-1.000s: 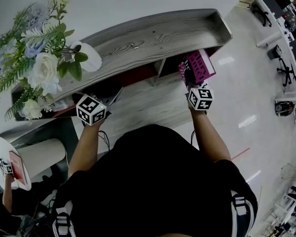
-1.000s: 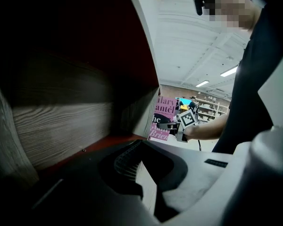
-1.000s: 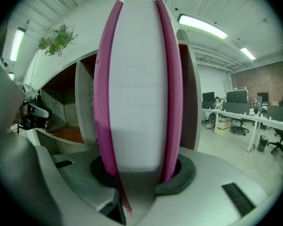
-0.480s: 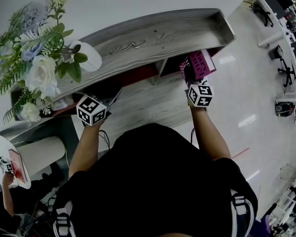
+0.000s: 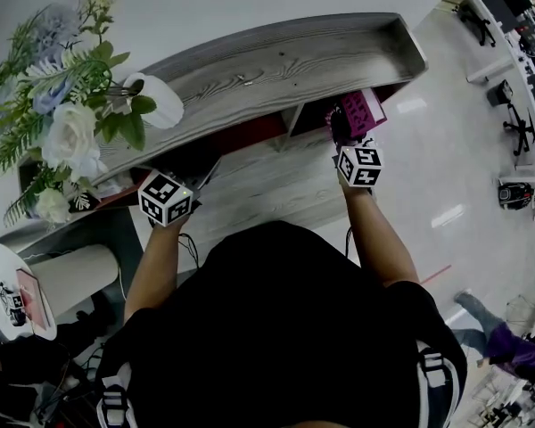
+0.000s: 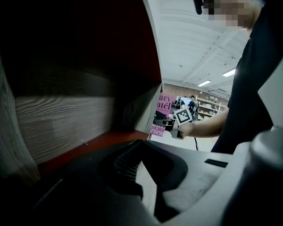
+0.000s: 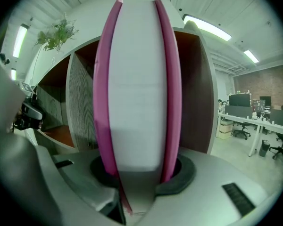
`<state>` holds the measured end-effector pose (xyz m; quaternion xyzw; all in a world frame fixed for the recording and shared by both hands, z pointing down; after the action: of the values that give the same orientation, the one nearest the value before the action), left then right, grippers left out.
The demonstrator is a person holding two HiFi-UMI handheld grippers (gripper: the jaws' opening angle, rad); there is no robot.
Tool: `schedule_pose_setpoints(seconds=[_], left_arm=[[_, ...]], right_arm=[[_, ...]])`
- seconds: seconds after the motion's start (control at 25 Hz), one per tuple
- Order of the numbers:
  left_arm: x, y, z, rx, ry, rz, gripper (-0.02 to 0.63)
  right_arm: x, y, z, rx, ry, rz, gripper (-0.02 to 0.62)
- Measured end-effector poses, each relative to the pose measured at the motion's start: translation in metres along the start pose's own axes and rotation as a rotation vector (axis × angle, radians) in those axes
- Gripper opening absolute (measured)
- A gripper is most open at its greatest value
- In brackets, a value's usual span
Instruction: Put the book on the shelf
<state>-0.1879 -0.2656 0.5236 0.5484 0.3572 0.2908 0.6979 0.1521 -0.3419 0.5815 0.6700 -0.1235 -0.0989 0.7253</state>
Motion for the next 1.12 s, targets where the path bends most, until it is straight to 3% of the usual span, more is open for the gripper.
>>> schedule_pose_setpoints(seconds=[1.12], left_arm=[[0.000, 0.009, -0.001, -0.033, 0.003, -0.004, 0.017]], right_arm=[[0.000, 0.000, 0.030, 0.017, -0.001, -0.028, 0.149]])
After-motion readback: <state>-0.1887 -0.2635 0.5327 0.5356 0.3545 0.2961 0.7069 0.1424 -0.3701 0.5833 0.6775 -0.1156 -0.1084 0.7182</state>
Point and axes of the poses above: the fingertips, and each gripper's own axes: z forward along the fingers, x to its right, y out of its underside, the point moved 5 cm from there along -z, backward along the fingers, and after that the axes turned 15 degrees about x, right-handed, at the moved point
